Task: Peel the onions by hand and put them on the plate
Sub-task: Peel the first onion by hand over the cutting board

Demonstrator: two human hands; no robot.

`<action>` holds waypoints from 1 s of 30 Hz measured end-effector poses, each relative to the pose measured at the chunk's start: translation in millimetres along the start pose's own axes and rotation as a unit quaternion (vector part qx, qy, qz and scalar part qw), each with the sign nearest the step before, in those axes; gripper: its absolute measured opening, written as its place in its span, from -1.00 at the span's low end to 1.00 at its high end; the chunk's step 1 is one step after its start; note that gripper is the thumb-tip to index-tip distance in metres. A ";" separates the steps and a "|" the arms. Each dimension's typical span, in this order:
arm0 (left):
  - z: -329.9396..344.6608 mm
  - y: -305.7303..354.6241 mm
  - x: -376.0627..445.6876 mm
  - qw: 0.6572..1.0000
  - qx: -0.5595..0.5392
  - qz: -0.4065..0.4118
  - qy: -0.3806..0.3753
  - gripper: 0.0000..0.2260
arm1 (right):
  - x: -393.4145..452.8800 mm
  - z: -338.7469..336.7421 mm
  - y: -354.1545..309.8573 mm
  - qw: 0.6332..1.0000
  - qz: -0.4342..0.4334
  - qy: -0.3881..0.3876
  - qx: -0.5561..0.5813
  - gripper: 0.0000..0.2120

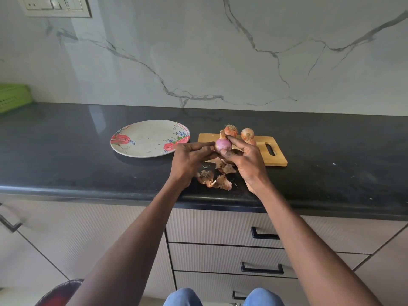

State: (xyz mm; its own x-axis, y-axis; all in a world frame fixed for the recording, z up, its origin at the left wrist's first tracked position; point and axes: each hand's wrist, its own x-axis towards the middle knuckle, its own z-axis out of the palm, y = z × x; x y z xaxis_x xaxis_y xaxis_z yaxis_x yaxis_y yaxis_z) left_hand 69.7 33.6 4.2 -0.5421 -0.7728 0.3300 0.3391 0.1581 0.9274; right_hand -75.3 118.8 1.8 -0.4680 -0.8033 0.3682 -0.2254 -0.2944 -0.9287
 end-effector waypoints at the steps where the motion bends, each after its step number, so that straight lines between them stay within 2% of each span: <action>1: -0.6 -0.1 0.4 1.000 0.001 0.002 -0.002 -0.83 | 0.7 0.4 0.1 1.000 -0.001 0.003 -0.004 -0.56; 14: -3.1 -0.7 2.2 1.000 -0.018 -0.018 -0.015 -0.86 | 2.9 -0.2 3.6 0.999 -0.037 0.000 -0.038 -0.56; 24: -3.1 -7.2 4.9 1.000 0.014 -0.013 0.016 -0.84 | 1.7 3.2 1.5 0.997 -0.047 0.000 -0.068 -0.56; 30: 0.9 -0.5 0.6 1.000 -0.004 -0.014 -0.011 -0.87 | 0.8 4.9 -1.1 0.996 -0.041 0.018 -0.073 -0.54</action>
State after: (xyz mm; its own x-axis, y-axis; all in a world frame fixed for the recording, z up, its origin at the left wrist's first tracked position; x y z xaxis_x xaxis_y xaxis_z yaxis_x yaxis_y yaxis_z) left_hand 68.5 33.6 4.1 -0.5686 -0.7632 0.3069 0.3294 0.1306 0.9351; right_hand -71.2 116.0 2.9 -0.4721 -0.7601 0.4466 -0.3853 -0.2777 -0.8800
